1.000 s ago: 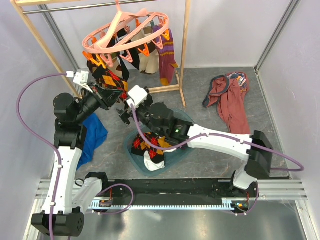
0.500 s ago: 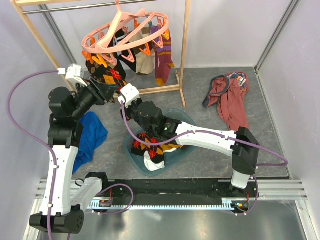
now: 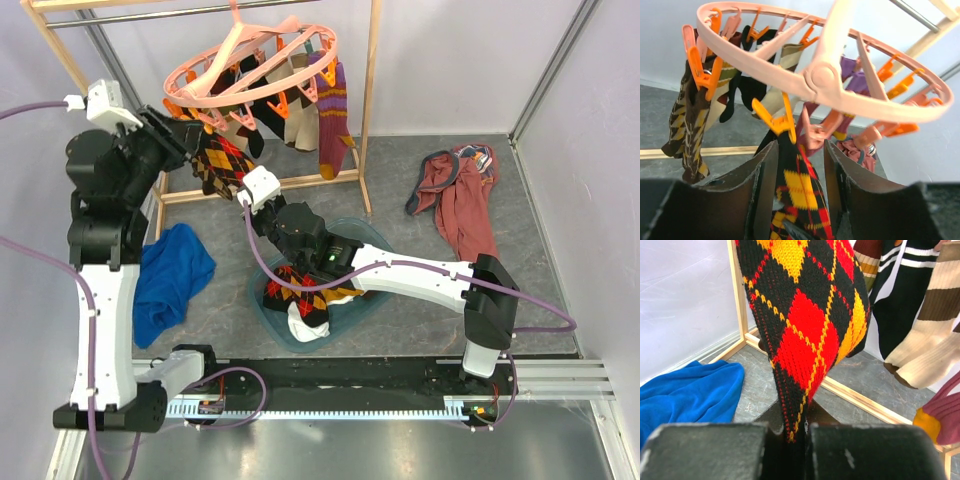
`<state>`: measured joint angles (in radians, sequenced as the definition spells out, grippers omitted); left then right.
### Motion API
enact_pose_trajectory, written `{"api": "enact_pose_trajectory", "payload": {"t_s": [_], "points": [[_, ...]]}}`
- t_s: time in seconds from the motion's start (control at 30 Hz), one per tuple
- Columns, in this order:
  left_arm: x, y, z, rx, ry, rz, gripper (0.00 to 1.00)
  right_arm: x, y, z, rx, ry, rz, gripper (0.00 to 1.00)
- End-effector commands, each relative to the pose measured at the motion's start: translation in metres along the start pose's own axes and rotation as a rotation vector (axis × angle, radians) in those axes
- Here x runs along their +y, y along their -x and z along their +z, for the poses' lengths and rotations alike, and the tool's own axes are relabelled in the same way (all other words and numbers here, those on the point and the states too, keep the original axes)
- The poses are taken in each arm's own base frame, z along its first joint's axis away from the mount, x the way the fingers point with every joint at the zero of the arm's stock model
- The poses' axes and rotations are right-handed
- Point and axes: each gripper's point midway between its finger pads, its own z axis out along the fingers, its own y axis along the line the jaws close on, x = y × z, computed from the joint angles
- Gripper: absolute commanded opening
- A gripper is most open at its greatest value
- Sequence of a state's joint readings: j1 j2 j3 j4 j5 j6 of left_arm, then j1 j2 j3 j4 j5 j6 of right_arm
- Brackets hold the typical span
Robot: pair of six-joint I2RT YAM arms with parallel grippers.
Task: Remove the socks clipped to the hanger
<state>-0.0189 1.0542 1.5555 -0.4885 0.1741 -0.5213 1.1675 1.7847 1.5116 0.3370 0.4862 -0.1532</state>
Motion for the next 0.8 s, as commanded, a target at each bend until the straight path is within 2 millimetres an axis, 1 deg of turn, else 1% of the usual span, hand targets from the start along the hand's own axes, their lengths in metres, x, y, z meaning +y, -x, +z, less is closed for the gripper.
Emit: {"api": "enact_pose_trajectory", "payload": {"t_s": [0.0,0.03,0.07,0.17,0.3,0.43,0.6,0.77], "points": [[0.009,0.002,0.015,0.019,0.047,0.007,0.50,-0.006,0.029,-0.007,-0.072,0.006,0.030,0.00],[0.014,0.003,0.015,0.009,0.075,0.002,0.53,-0.006,0.030,-0.008,-0.073,0.005,0.031,0.00],[0.016,0.003,0.015,0.005,0.087,-0.001,0.60,-0.006,0.030,-0.008,-0.074,0.008,0.029,0.00],[0.021,0.006,0.015,-0.010,0.112,0.011,0.64,-0.006,0.033,-0.009,-0.079,0.013,0.026,0.00],[0.020,0.012,0.019,-0.022,0.110,0.023,0.69,-0.005,0.033,-0.010,-0.080,0.020,0.029,0.00],[0.023,0.018,0.022,-0.048,0.131,0.017,0.69,-0.005,0.034,-0.010,-0.084,0.021,0.033,0.00],[0.025,0.020,0.026,-0.058,0.141,0.015,0.67,-0.006,0.037,-0.012,-0.089,0.020,0.035,0.00],[0.019,0.025,0.031,-0.069,0.110,0.028,0.67,-0.006,0.037,-0.013,-0.089,0.025,0.036,0.00]]}}
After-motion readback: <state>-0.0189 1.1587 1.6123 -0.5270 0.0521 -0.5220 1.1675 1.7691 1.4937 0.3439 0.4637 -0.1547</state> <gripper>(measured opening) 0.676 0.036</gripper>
